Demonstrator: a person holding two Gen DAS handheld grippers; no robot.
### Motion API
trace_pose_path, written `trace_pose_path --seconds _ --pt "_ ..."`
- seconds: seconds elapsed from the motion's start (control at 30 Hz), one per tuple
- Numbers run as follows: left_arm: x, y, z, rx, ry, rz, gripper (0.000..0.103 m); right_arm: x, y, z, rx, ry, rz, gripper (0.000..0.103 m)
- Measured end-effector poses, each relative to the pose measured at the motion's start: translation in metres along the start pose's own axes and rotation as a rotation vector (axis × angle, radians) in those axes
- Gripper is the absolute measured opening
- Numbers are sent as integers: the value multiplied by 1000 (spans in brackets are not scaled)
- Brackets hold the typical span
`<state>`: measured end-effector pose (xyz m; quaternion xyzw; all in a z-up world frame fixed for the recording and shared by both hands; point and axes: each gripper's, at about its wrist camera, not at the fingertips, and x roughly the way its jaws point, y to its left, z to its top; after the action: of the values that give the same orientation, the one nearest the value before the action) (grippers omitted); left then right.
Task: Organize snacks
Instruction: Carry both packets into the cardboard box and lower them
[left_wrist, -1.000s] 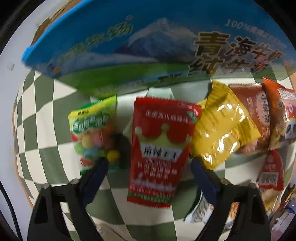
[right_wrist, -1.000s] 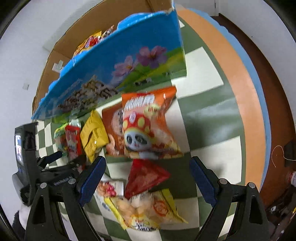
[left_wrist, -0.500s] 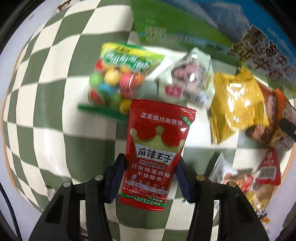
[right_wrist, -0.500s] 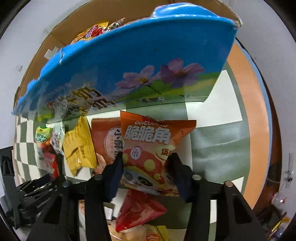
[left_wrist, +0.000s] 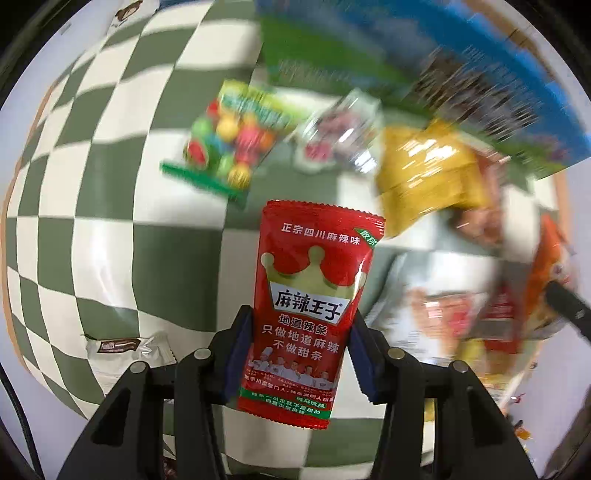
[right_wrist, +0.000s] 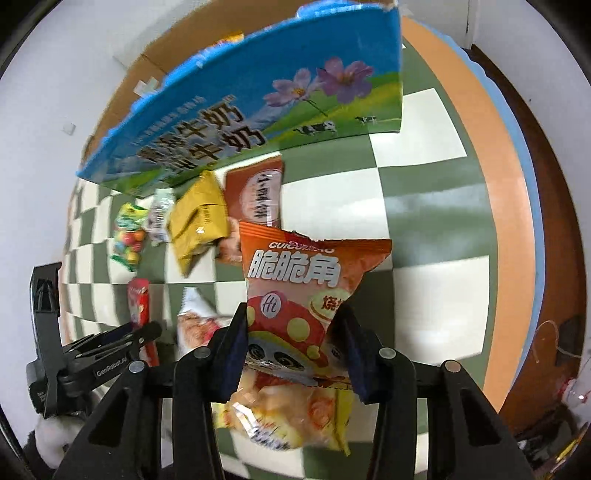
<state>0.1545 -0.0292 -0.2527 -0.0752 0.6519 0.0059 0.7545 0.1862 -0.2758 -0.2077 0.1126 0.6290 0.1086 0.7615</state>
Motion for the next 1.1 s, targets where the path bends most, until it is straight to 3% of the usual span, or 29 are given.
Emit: trace_pose_path --seconds 0.23,0.43,0.6,0.83,1.1 --pt "-94 -22 30 49 -123 -154 46 -55 21 5 -5 -92 123 48" --pt "-143 -33 118 113 -201 -165 46 -99 38 40 -35 -171 191 48" --pt "-138 -44 191 139 -212 -95 47 -106 48 97 -66 -233 154 48" --pt "-94 -44 288 136 -99 -4 47 -77 52 195 -111 -240 9 48" --pt "-41 -33 341 110 -12 44 47 -26 54 271 -142 -182 -88 48"
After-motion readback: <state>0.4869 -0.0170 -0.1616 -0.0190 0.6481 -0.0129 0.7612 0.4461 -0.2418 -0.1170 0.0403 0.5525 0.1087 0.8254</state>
